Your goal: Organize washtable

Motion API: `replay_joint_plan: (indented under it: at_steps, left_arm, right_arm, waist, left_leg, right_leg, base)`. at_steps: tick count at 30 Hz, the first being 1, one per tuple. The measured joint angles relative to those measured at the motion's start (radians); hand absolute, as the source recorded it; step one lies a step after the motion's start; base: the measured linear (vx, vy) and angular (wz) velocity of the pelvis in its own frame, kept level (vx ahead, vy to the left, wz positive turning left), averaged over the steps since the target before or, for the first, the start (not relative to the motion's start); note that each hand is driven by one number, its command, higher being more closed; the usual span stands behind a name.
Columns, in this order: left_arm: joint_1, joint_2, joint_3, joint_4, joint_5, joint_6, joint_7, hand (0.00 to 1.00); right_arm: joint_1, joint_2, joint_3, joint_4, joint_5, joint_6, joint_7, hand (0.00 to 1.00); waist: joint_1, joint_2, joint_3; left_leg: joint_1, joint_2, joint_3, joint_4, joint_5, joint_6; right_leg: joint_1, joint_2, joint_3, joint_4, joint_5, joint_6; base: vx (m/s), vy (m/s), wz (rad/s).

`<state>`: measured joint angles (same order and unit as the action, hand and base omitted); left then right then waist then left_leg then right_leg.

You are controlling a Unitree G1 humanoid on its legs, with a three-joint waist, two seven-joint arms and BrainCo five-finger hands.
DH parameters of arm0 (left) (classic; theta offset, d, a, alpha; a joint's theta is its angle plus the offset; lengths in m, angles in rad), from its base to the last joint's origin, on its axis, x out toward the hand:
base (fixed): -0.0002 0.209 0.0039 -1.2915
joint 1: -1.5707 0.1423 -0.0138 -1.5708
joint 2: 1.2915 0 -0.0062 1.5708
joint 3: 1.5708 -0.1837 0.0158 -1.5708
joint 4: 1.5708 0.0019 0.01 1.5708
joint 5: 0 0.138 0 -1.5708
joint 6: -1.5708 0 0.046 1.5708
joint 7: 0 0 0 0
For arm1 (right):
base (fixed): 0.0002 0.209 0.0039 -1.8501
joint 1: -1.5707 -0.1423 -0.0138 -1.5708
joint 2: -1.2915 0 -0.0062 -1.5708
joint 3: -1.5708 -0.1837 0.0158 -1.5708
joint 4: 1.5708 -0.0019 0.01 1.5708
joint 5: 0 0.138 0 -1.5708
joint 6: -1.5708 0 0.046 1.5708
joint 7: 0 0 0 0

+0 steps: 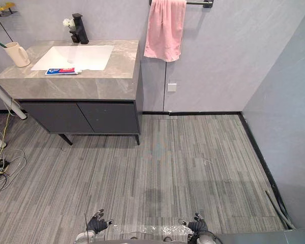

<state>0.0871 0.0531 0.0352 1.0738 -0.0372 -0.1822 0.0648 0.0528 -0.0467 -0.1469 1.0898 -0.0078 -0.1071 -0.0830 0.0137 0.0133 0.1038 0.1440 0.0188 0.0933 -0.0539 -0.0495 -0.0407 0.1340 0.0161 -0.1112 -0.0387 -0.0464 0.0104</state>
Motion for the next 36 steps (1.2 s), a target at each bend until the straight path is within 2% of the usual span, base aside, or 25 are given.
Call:
replay_joint_plan:
  at_steps: [14,36]
  left_arm:
    - [-0.001,0.006,-0.004,0.005,0.0,0.0,-0.023,0.0]
    - [-0.025,0.01,-0.032,0.036,0.0,0.004,-0.029,0.0]
  right_arm:
    - [0.0,0.006,0.001,0.006,0.002,0.002,0.022,0.0]
    - [0.001,0.006,0.004,0.007,0.024,0.007,0.026,0.0]
  waist:
    - [0.0,-0.012,-0.005]
    - [0.0,-0.014,-0.004]
  left_leg:
    - [0.008,0.0,0.005,-0.002,0.0,0.0]
    - [0.008,0.02,0.027,-0.006,-0.003,-0.005]
  right_leg:
    - [0.011,0.001,0.002,-0.019,0.008,-0.012]
    - [0.016,0.023,0.026,-0.046,0.019,-0.028]
  base:
    - [0.0,-0.001,0.0]
    - [-0.02,-0.02,-0.03]
